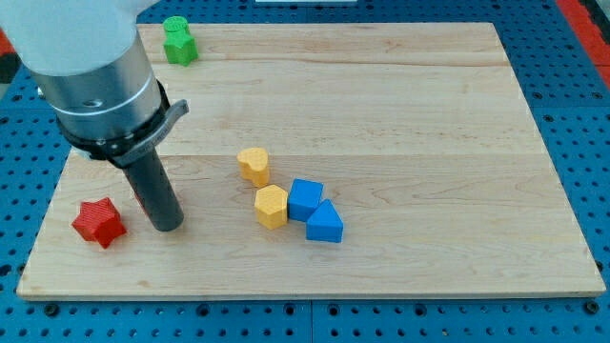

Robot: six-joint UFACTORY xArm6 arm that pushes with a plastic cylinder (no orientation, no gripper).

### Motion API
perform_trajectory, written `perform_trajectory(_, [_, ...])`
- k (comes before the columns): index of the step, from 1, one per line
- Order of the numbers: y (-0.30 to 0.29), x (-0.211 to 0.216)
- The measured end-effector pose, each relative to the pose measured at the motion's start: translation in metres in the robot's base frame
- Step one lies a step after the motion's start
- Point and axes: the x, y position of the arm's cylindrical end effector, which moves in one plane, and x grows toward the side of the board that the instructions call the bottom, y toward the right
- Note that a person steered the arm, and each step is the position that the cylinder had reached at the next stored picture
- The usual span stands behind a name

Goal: Keep the yellow heart diagonal to the red circle

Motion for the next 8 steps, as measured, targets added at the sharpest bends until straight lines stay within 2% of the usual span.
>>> perform_trajectory(1, [0.003, 0.001])
perform_trajectory(2, [0.042, -0.011])
perform_trajectory(4, [0.069, -0.111])
perform_trajectory(5, [0.131, -0.127])
perform_trajectory(6, [0.194, -0.103])
perform_trajectory(8, [0.113, -0.084])
